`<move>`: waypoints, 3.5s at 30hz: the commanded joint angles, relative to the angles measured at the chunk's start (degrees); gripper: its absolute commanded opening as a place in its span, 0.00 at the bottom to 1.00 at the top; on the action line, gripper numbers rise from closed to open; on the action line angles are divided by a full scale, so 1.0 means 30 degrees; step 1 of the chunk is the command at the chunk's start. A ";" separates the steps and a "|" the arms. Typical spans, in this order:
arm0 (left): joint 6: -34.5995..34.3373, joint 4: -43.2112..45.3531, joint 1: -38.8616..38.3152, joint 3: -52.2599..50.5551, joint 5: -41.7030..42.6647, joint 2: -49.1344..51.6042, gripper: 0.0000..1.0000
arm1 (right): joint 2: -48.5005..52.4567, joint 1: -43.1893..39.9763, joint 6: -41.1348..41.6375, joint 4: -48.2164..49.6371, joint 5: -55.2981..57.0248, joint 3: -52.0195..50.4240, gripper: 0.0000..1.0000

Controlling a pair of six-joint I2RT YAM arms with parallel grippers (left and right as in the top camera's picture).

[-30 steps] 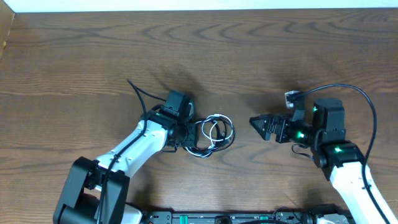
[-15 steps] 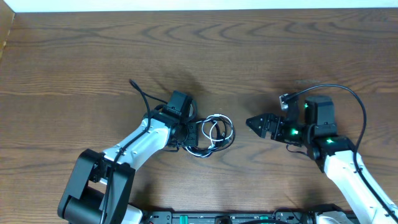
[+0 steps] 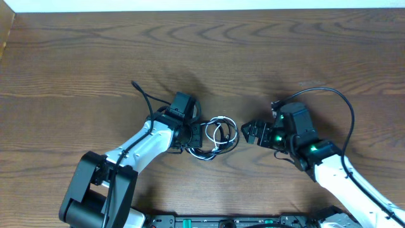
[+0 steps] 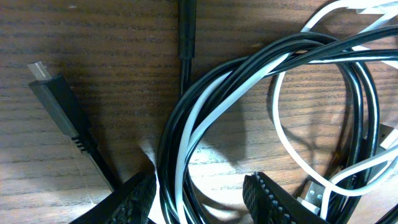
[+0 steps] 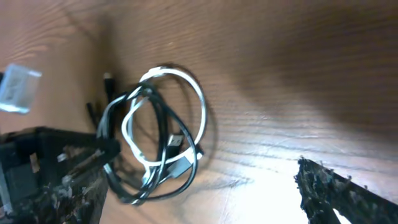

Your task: Untangle cables

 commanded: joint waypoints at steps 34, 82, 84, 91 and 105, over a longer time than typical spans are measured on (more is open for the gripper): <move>0.3184 0.0590 -0.0627 -0.0066 0.0415 -0.0729 0.08 | 0.3563 0.1107 -0.1428 0.2171 0.0430 0.0335 0.82; 1.8243 0.0729 -0.0619 -0.0022 1.7369 -1.0295 0.07 | -0.3053 -0.6368 -0.3657 -0.6499 -1.2029 0.0284 0.83; 1.9373 0.0721 -0.0619 -0.0022 1.8243 -1.0287 0.07 | -0.3053 -0.6084 -0.3075 -0.6506 -1.2029 0.0284 0.85; 1.9999 0.0656 -0.0619 -0.0022 1.8549 -1.0273 0.07 | -0.3045 -0.4925 -0.2769 -0.6506 -1.1890 0.0284 0.73; 2.0006 0.0568 -0.0619 -0.0036 1.9008 -1.0251 0.07 | -0.3031 -0.2820 0.2506 -0.5166 -1.1810 0.0284 0.75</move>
